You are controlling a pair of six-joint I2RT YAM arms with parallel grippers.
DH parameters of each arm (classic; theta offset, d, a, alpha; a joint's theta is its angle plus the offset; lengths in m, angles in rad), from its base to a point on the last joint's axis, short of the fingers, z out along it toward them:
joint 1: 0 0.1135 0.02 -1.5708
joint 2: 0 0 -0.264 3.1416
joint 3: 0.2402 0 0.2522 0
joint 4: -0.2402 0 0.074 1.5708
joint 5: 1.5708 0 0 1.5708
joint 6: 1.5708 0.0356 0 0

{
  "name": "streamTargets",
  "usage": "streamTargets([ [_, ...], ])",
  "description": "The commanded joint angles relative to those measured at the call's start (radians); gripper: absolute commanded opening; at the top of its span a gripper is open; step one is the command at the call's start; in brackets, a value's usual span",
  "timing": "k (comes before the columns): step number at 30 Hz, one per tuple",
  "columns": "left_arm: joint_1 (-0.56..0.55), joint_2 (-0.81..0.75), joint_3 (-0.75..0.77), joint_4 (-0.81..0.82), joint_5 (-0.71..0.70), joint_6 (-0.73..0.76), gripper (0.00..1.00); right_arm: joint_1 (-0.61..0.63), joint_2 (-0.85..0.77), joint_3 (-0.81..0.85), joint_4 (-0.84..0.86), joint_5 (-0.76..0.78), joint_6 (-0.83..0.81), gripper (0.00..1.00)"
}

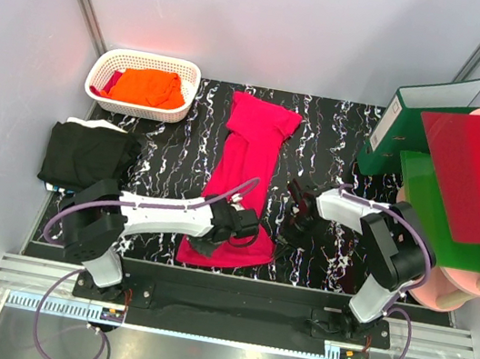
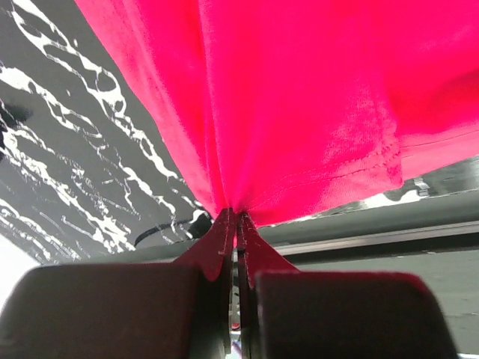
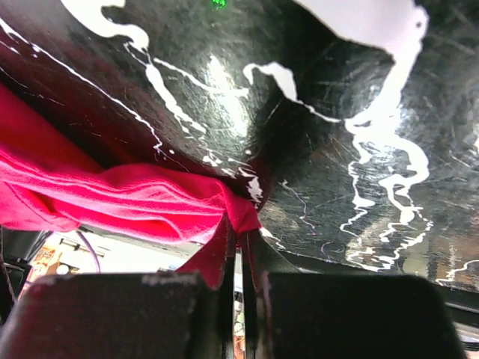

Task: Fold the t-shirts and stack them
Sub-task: Rotate the tshirt 90 degrees

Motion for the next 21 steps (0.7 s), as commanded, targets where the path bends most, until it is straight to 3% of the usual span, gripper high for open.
streamTargets([
  [1,-0.001,-0.029,-0.032,-0.037,0.041,0.021,0.0,0.004,-0.05,-0.005,-0.025,0.017,0.0,0.0],
  [11,-0.001,0.045,-0.046,-0.038,0.167,0.042,0.0,0.004,-0.057,0.011,-0.063,0.051,-0.005,0.0],
  [12,-0.001,0.046,-0.04,-0.036,0.173,0.038,0.06,0.004,-0.059,0.012,-0.066,0.052,-0.006,0.0],
  [13,-0.001,0.045,-0.035,-0.036,0.179,0.037,0.19,0.004,-0.06,0.014,-0.071,0.052,-0.008,0.0],
  [14,-0.002,0.034,-0.022,-0.036,0.182,0.041,0.49,0.004,-0.06,0.018,-0.074,0.051,-0.008,0.0],
  [16,-0.001,0.008,0.0,-0.044,0.166,0.031,0.91,0.004,-0.068,0.026,-0.092,0.046,-0.012,0.0],
  [17,-0.002,-0.031,0.029,-0.047,0.155,0.029,0.99,0.004,-0.073,0.032,-0.098,0.045,-0.012,0.0],
  [21,0.013,-0.13,0.135,-0.09,0.051,0.003,0.99,0.004,-0.125,0.067,-0.153,0.025,-0.015,0.0],
])
